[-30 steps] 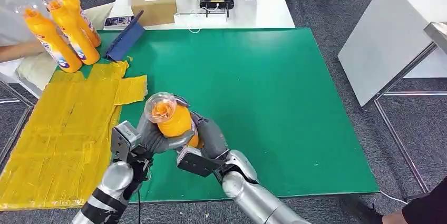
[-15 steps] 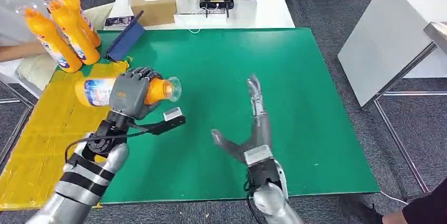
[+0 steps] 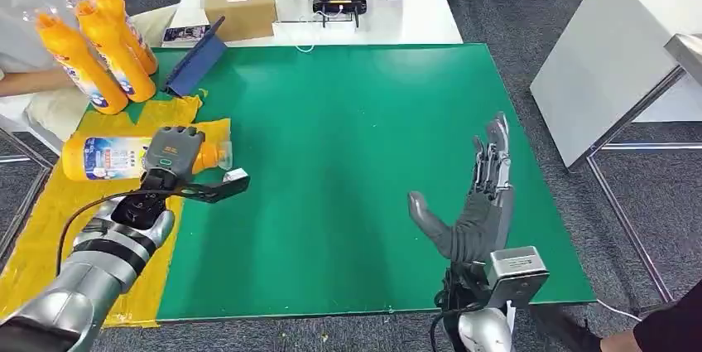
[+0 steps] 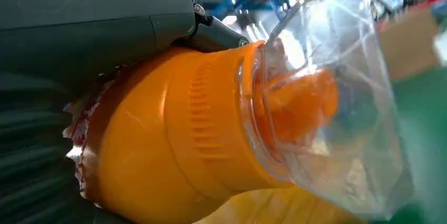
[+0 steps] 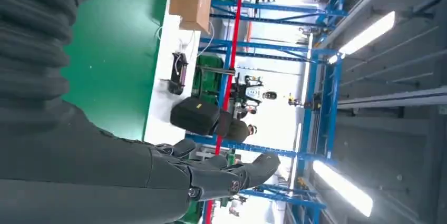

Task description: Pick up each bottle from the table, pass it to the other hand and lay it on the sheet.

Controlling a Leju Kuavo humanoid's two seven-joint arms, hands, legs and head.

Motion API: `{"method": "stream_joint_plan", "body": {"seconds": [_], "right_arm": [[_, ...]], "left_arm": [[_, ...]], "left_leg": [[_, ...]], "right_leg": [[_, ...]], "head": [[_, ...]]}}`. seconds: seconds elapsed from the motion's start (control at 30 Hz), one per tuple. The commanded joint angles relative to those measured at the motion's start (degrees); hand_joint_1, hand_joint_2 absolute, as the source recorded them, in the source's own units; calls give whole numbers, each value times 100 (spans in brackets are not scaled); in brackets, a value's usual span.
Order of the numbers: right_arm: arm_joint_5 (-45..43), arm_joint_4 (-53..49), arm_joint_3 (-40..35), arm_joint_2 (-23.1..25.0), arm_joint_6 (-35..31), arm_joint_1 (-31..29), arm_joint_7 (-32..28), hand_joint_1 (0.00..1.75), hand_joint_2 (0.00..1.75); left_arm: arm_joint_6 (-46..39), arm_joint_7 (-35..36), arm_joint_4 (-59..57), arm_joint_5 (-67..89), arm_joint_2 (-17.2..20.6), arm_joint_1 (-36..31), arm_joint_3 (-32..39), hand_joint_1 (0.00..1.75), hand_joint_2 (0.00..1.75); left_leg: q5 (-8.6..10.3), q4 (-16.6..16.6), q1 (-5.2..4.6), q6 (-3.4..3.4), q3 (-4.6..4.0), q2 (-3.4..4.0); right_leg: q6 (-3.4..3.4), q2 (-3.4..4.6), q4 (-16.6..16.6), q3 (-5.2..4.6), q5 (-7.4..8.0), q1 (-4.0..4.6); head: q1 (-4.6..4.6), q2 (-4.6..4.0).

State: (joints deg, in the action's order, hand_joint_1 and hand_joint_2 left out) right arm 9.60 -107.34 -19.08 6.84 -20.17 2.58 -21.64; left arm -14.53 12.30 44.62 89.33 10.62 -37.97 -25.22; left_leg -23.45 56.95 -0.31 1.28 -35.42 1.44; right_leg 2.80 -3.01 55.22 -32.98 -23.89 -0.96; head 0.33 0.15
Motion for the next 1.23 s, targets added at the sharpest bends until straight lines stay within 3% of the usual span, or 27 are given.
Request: {"method": "stream_joint_plan", "body": {"seconds": [0.03,0.3,0.33,0.43,1.03,1.17,1.23], "right_arm": [[-68,134,205,-61,58,-102,84,0,175],[-87,502,190,-55,119,-257,204,0,175],[-74,521,188,-70,122,-257,224,0,175],[-70,600,195,-101,147,-288,304,0,175],[-62,623,257,-130,131,-280,342,0,175],[-13,586,284,-159,86,-207,333,0,175],[79,451,314,-240,18,15,310,0,175]], "left_arm": [[415,-83,-1631,-274,-65,-475,229,175,175],[543,-474,-2038,-761,-183,-260,647,175,175],[574,-502,-2041,-801,-190,-239,670,0,175],[582,-799,-1968,-989,-175,-164,740,0,175],[-27,-941,-1374,-1403,-213,64,930,0,175],[-695,-1238,-653,-1851,-271,379,1183,0,175],[-1301,-1550,746,-2310,-279,1090,1443,0,175]], "left_leg": [[-12,3,11,-9,26,-12],[-7,-5,9,-8,27,-5],[-11,-6,8,-11,42,-14],[-7,-7,7,-8,40,-4],[-6,-2,10,-12,51,-13],[-1,-5,6,-10,44,-14],[-5,-5,8,-11,48,-16]], "right_leg": [[-12,20,-3,31,-11,6],[-9,22,-9,30,-4,5],[-13,24,-9,49,-9,3],[-10,27,-11,44,-2,3],[-13,23,-7,58,-7,5],[-9,12,-7,51,-4,2],[-11,18,-8,54,-7,4]], "head": [[0,0],[0,0],[0,0],[0,0],[0,0],[0,0],[-2,0]]}}
